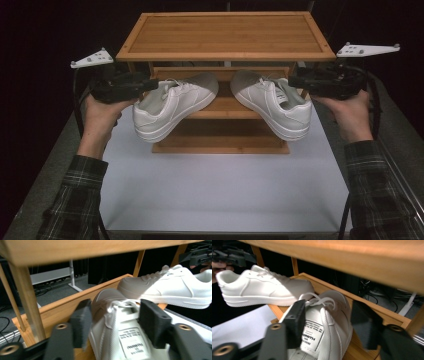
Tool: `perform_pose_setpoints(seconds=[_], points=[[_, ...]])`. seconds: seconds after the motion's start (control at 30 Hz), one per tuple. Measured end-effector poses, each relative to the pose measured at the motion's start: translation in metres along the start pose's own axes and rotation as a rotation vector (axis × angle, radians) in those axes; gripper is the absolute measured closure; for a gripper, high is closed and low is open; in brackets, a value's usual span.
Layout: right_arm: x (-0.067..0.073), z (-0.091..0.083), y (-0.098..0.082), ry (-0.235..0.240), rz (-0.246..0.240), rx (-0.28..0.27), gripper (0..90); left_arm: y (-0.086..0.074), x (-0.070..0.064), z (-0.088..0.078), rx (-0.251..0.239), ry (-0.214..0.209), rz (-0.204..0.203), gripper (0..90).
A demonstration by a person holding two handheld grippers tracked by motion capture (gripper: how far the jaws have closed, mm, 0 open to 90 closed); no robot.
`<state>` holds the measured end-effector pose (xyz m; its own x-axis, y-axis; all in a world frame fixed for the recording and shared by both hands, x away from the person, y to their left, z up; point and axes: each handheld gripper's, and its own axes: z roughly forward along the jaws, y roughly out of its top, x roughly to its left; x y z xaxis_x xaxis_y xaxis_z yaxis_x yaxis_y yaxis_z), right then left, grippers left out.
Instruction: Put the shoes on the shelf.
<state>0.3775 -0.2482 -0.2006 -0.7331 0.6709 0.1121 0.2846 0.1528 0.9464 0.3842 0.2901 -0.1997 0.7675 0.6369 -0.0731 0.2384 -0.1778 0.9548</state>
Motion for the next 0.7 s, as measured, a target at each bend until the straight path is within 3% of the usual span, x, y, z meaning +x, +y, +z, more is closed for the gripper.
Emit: perform_pose_setpoints(seconds=[0.37,0.4,0.6,0.63,0.67,0.7], points=[[0.011,-0.038,-0.004,-0.012,0.003,0.008,22.0,0.0,-0.017,-0.038,0.027,-0.004,0.06,15.1],[0.014,-0.045,-0.01,-0.011,0.007,0.021,17.8,-0.005,-0.021,-0.044,0.032,-0.009,0.072,14.5],[0.019,-0.053,-0.028,0.007,0.014,0.043,15.9,-0.023,-0.025,-0.054,0.039,-0.008,0.09,7.0],[0.021,-0.053,-0.037,0.001,0.016,0.056,13.5,-0.034,-0.026,-0.055,0.053,-0.007,0.09,6.2],[0.021,-0.052,-0.041,0.004,0.021,0.063,13.4,-0.034,-0.026,-0.055,0.053,-0.007,0.09,4.8],[0.022,-0.05,-0.048,0.01,0.026,0.069,12.3,-0.049,-0.025,-0.053,0.067,-0.009,0.078,2.7]])
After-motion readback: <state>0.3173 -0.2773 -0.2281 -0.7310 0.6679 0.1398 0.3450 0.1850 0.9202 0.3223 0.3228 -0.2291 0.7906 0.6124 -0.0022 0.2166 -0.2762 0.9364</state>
